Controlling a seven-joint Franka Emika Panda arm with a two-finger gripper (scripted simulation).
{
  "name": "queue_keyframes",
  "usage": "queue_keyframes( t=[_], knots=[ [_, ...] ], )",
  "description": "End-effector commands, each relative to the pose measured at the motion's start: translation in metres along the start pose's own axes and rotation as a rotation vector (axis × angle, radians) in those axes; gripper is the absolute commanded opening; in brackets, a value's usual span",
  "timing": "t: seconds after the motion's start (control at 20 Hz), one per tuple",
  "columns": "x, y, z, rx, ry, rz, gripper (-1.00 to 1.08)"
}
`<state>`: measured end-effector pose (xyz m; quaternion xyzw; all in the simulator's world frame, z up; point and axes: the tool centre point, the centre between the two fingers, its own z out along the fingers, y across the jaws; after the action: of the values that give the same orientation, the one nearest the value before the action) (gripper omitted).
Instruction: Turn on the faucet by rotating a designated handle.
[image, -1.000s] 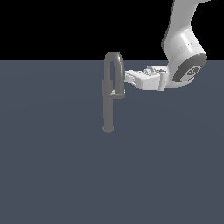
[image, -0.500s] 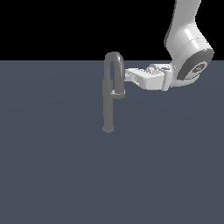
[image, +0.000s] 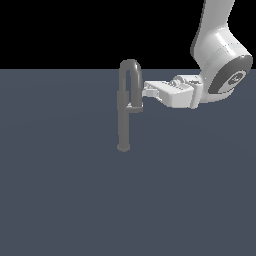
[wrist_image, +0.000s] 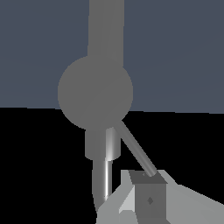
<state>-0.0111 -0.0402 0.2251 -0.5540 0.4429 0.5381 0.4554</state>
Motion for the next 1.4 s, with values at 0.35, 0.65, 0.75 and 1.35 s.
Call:
queue_keyframes(
  t=[0.35,0.65,0.75,1.35],
  knots=[
    [0.033,0.023,0.000,0.002,-0.006,0.022,-1.00],
    [0.046,0.022,0.000,0.000,-0.003,0.011,-1.00],
    [0.061,0.027,0.000,0.001,-0.006,0.023,-1.00],
    [0.089,0.017,0.000,0.002,-0.006,0.024,-1.00]
  ],
)
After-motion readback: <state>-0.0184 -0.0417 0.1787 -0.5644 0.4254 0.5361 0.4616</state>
